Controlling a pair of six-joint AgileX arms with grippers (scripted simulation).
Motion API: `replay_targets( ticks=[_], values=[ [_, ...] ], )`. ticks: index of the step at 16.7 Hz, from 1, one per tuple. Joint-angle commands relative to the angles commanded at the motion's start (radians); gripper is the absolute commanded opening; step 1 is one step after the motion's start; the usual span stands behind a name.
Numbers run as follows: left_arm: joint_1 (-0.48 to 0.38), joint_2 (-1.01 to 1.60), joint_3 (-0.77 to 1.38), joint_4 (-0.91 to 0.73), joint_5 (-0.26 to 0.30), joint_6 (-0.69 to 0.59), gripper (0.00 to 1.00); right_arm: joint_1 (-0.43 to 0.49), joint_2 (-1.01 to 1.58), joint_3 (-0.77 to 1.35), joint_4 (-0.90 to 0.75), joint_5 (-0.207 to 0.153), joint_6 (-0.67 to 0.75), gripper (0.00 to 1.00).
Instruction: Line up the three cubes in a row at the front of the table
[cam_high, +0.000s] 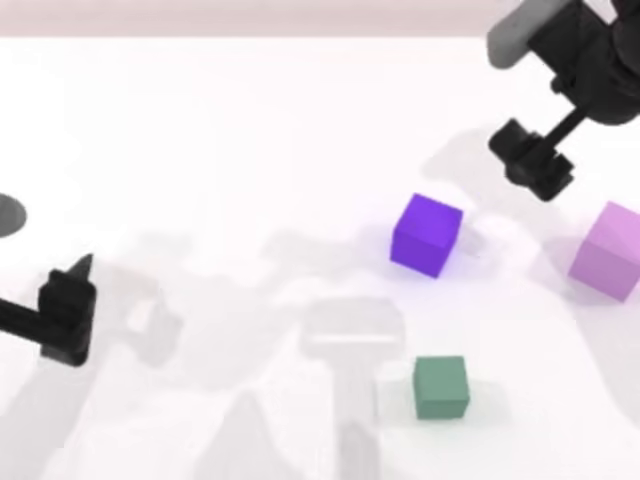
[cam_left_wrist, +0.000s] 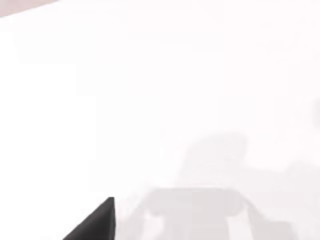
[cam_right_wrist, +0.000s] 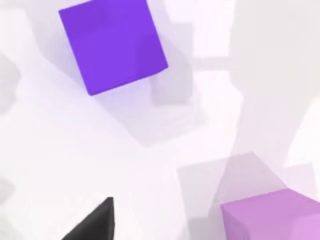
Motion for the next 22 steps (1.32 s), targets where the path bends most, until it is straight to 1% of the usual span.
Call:
replay_targets(
  ticks=[5, 7, 10, 17, 19, 22],
  values=[
    [0.171, -0.374, -0.339, 0.250, 0.007, -0.096, 1.00, 0.087, 0.408, 0.387, -0.242, 0.002, -0.104, 1.00],
    [0.219, -0.488, -0.428, 0.328, 0.010, -0.123, 1.00, 0.112, 0.523, 0.509, -0.306, 0.004, -0.134, 1.00],
    [0.260, -0.593, -0.507, 0.402, 0.015, -0.147, 1.00, 0.136, 0.631, 0.623, -0.364, 0.007, -0.163, 1.00],
    [0.270, -0.616, -0.522, 0.420, 0.016, -0.153, 1.00, 0.136, 0.651, 0.642, -0.371, 0.008, -0.168, 1.00],
    [0.270, -0.616, -0.522, 0.420, 0.016, -0.153, 1.00, 0.139, 0.655, 0.606, -0.334, 0.008, -0.170, 1.00],
    [0.270, -0.616, -0.522, 0.420, 0.016, -0.153, 1.00, 0.141, 0.672, 0.507, -0.213, 0.008, -0.168, 1.00]
  ],
)
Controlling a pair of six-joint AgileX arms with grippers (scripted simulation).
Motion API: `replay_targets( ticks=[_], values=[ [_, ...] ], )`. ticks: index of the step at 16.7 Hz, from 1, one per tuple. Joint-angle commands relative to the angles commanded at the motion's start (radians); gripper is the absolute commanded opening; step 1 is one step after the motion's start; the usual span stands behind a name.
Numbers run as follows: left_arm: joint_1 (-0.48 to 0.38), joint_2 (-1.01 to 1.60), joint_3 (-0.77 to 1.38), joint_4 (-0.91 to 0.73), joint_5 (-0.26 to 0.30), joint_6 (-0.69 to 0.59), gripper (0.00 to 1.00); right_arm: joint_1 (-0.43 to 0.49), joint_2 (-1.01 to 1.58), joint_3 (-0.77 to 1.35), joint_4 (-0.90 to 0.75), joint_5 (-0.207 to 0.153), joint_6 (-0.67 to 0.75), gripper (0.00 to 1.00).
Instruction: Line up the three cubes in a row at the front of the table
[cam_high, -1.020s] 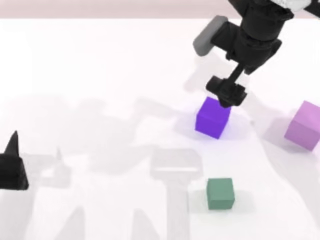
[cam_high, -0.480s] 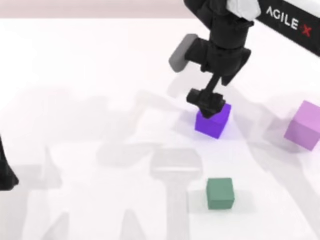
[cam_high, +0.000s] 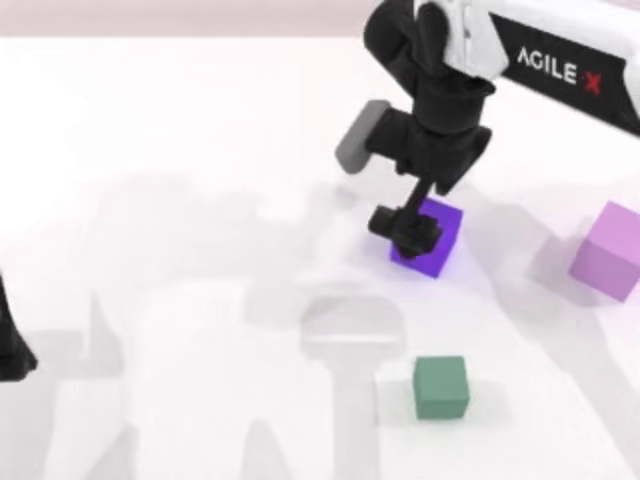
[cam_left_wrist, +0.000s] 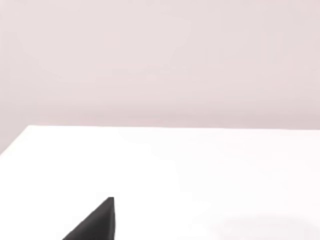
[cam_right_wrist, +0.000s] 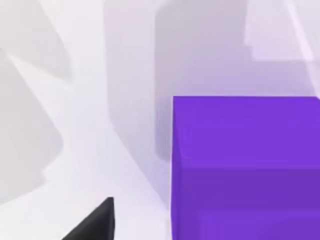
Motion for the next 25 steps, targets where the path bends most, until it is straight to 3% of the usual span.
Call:
replay_targets(
  ticks=[4, 9, 22, 25],
  values=[
    [0.000, 0.000, 0.000, 0.000, 0.000, 0.000, 1.00, 0.002, 0.024, -0.120, 0.145, 0.000, 0.002, 1.00],
    [0.000, 0.000, 0.000, 0.000, 0.000, 0.000, 1.00, 0.002, 0.028, -0.133, 0.158, 0.000, 0.002, 1.00],
    [0.000, 0.000, 0.000, 0.000, 0.000, 0.000, 1.00, 0.002, 0.028, -0.133, 0.158, 0.000, 0.002, 0.02],
    [0.000, 0.000, 0.000, 0.000, 0.000, 0.000, 1.00, 0.002, 0.028, -0.133, 0.158, 0.000, 0.002, 0.00]
  ],
)
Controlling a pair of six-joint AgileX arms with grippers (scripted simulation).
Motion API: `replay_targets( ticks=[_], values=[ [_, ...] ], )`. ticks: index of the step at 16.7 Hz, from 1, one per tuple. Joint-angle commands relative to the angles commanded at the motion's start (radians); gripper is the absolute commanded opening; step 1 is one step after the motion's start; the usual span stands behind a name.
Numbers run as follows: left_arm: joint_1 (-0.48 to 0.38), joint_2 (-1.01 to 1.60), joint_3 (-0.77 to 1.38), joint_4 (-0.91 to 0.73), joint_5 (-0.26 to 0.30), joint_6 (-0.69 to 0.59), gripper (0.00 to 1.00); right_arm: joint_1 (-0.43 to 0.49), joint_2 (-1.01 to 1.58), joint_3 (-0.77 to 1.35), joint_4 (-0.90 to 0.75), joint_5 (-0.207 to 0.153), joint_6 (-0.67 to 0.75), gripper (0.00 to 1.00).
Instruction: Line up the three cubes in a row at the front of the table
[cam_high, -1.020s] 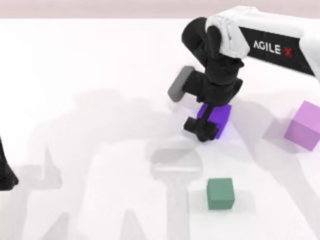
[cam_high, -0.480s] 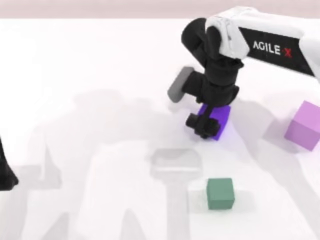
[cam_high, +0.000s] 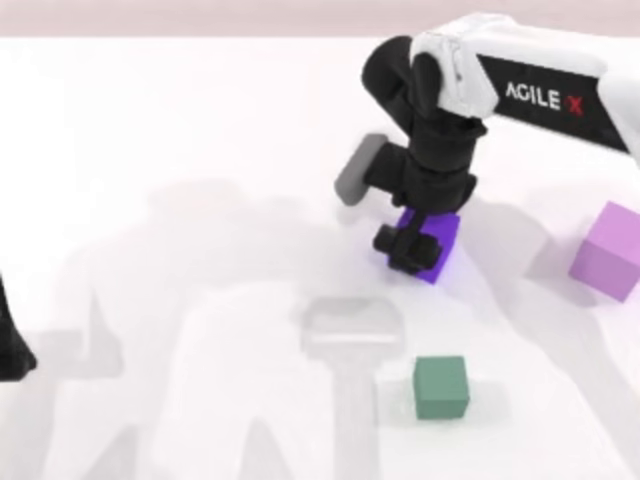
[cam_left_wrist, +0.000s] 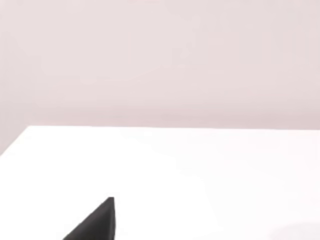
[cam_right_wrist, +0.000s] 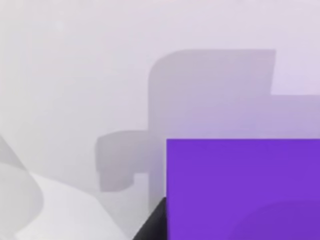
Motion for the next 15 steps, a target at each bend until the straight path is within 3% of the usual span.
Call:
replay_targets(
  ticks=[8, 15],
  values=[
    [0.000, 0.000, 0.000, 0.000, 0.000, 0.000, 1.00, -0.001, -0.022, 0.017, -0.027, -0.006, 0.006, 0.00],
    [0.000, 0.000, 0.000, 0.000, 0.000, 0.000, 1.00, 0.007, -0.060, 0.200, -0.252, -0.007, 0.004, 0.00]
  ],
)
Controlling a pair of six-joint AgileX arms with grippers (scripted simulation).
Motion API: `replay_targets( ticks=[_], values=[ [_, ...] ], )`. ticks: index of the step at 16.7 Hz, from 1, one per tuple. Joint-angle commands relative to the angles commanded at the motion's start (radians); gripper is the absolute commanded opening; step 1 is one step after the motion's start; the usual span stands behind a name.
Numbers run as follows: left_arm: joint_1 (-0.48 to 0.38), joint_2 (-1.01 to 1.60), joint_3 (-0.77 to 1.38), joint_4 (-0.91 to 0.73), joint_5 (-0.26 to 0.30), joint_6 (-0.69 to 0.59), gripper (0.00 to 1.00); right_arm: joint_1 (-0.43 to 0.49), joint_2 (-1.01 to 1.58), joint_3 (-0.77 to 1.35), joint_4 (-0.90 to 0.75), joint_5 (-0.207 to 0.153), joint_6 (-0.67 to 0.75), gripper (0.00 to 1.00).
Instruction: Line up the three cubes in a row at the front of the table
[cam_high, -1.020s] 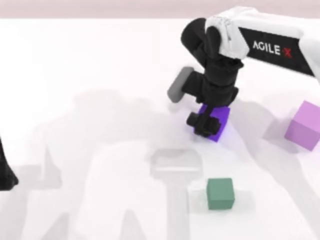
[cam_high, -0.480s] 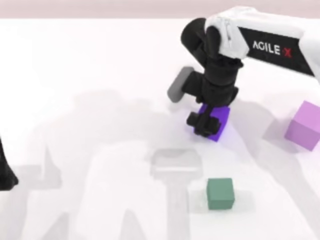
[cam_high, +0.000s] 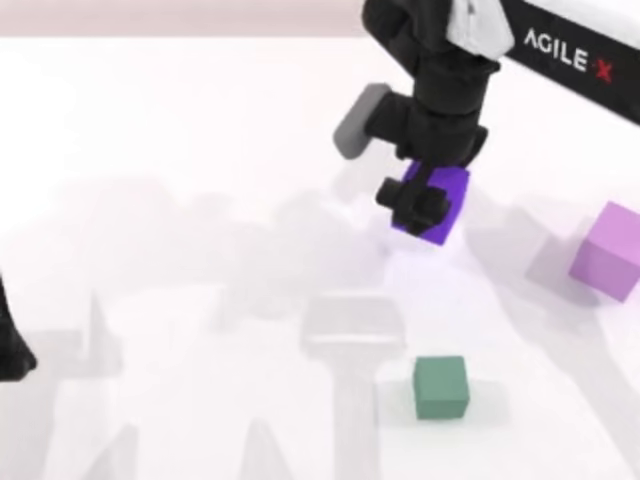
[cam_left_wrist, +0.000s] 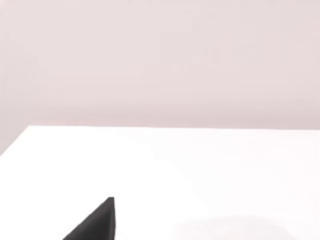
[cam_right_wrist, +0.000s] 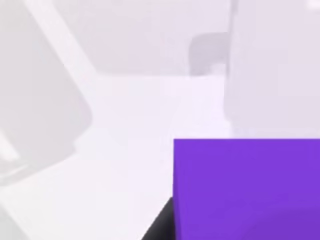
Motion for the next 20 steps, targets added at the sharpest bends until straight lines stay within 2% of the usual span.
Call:
replay_targets(
  ticks=[7, 17, 20],
  values=[
    [0.000, 0.000, 0.000, 0.000, 0.000, 0.000, 1.00, 0.021, -0.032, -0.036, 0.012, 0.000, -0.006, 0.00],
    [0.000, 0.000, 0.000, 0.000, 0.000, 0.000, 1.00, 0.326, -0.381, -0.535, 0.145, -0.005, -0.105, 0.00],
    [0.000, 0.000, 0.000, 0.000, 0.000, 0.000, 1.00, 0.363, -0.421, -0.580, 0.161, -0.006, -0.118, 0.00]
  ],
)
